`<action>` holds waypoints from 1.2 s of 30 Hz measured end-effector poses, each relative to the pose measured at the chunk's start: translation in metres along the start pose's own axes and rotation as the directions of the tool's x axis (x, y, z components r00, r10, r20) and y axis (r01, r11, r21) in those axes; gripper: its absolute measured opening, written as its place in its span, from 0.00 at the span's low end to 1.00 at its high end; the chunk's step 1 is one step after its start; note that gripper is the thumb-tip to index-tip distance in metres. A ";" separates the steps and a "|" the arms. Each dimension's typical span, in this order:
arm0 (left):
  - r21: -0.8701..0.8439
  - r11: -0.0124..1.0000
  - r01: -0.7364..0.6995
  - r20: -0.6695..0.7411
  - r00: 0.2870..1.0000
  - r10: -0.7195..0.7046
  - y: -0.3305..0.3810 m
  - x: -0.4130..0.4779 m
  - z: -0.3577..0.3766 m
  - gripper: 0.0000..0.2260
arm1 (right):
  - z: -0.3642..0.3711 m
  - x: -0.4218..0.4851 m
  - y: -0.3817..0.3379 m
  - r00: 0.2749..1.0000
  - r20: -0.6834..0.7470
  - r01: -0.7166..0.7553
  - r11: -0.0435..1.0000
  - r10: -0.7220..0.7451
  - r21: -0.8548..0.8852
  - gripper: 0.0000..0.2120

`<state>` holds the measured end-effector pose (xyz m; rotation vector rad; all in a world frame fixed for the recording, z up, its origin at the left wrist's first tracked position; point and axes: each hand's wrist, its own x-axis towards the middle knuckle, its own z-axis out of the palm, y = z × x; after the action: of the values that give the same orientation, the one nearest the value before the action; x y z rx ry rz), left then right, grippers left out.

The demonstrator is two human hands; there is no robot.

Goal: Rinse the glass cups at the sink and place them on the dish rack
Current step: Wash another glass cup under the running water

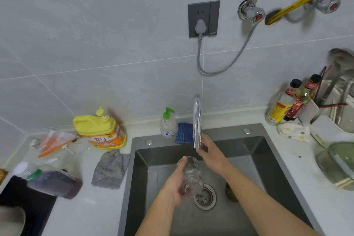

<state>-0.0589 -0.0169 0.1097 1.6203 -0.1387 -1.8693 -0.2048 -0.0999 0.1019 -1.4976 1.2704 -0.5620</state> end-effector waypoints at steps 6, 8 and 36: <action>-0.131 0.990 0.053 0.019 0.999 -0.051 0.003 0.005 0.000 0.34 | 0.035 -0.038 0.007 0.940 -0.188 -0.211 0.920 0.284 0.330 0.10; -0.192 0.974 0.122 0.053 0.992 -0.114 -0.002 0.015 0.000 0.34 | 0.044 -0.050 0.004 0.912 -0.100 -0.327 0.851 0.398 0.410 0.08; 0.193 0.895 -0.401 0.251 0.902 0.351 -0.061 -0.046 0.100 0.44 | -0.057 -0.181 0.021 0.942 -0.184 -0.202 0.912 0.281 0.356 0.20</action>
<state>-0.1736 0.0226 0.1430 1.4147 -0.7472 -1.7560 -0.3209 0.0437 0.1494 -0.9958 1.4351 -0.7593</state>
